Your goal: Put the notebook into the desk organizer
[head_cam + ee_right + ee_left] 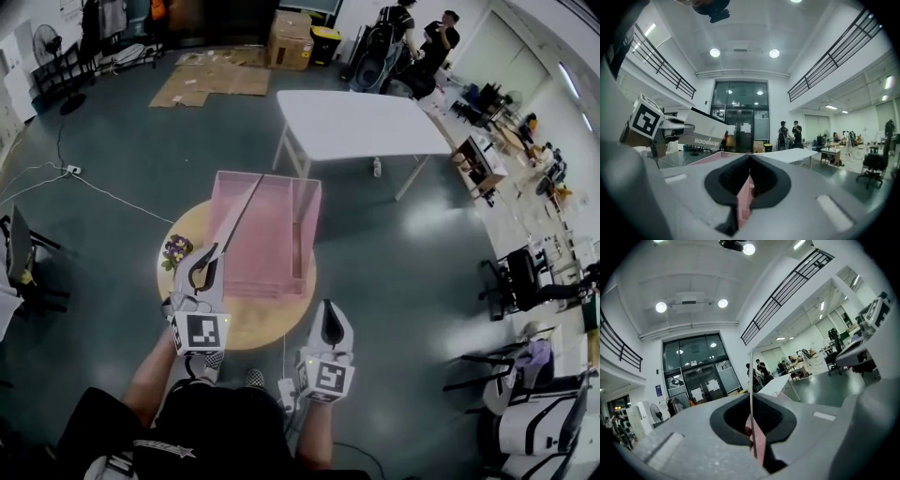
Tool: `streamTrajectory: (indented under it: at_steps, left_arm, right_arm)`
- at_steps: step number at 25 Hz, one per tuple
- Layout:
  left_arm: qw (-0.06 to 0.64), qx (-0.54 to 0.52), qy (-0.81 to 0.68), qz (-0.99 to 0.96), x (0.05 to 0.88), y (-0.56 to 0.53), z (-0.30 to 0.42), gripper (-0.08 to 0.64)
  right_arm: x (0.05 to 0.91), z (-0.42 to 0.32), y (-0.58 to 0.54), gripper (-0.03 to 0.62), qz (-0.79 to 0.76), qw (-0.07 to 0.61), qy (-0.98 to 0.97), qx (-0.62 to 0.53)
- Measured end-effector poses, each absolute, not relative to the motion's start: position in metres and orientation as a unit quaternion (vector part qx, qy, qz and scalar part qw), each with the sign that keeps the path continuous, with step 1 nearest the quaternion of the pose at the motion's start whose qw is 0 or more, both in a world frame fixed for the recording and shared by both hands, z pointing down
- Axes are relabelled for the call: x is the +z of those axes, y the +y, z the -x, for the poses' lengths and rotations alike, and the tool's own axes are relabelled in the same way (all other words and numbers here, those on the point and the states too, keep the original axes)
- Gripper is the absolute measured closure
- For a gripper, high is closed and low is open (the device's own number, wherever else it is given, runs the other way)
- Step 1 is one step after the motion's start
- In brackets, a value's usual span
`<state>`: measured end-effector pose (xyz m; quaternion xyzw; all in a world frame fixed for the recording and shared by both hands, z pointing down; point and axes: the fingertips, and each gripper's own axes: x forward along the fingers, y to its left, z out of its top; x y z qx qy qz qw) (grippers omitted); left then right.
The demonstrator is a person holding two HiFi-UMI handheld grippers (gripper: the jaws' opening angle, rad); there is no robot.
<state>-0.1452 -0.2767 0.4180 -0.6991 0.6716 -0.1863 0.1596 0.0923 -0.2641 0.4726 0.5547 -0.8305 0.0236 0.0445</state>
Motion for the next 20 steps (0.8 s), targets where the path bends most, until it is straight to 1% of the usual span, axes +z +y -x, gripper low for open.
streamTrajectory:
  at_steps: [7, 16, 20]
  left_arm:
    - [0.196, -0.237, 0.620, 0.722, 0.440, -0.321, 0.143, 0.545]
    - [0.241, -0.328, 0.542, 0.735, 0.484, -0.362, 0.126, 0.544]
    - [0.246, -0.357, 0.507, 0.745, 0.501, -0.372, 0.114, 0.543]
  right_arm:
    - [0.480, -0.086, -0.269, 0.586, -0.599, 0.045, -0.799, 0.038]
    - [0.485, -0.078, -0.269, 0.586, -0.645, 0.051, -0.761, 0.045]
    - [0.488, -0.081, -0.269, 0.586, -0.660, 0.059, -0.748, 0.049]
